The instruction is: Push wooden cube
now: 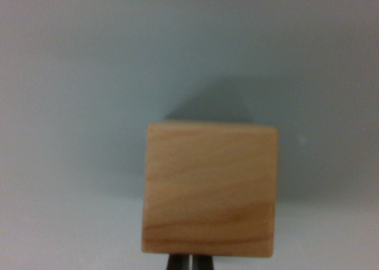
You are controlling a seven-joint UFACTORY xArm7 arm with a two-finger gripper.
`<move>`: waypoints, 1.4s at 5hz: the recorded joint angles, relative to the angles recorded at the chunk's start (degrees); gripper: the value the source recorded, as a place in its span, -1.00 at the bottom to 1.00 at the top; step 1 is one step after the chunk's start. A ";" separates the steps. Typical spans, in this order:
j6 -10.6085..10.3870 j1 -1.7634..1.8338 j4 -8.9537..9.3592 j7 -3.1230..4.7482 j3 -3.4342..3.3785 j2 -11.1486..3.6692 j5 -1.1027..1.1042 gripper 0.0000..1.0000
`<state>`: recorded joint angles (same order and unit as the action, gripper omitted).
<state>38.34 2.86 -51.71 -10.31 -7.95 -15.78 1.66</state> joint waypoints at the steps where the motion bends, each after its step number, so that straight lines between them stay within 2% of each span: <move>1: 0.88 -0.02 -2.46 0.08 0.13 -1.59 0.21 1.00; 2: 0.88 -0.02 -2.46 0.08 0.13 -1.59 0.21 1.00; 3: 1.83 -0.05 -5.14 0.17 0.28 -3.34 0.43 1.00; 4: 1.83 -0.05 -5.14 0.17 0.28 -3.34 0.43 1.00; 5: 2.80 -0.08 -7.86 0.25 0.43 -5.10 0.66 1.00; 6: 2.80 -0.08 -7.86 0.25 0.43 -5.10 0.66 1.00; 7: 3.71 -0.10 -10.41 0.34 0.57 -6.76 0.88 1.00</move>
<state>42.06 2.75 -62.12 -9.97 -7.38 -22.53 2.53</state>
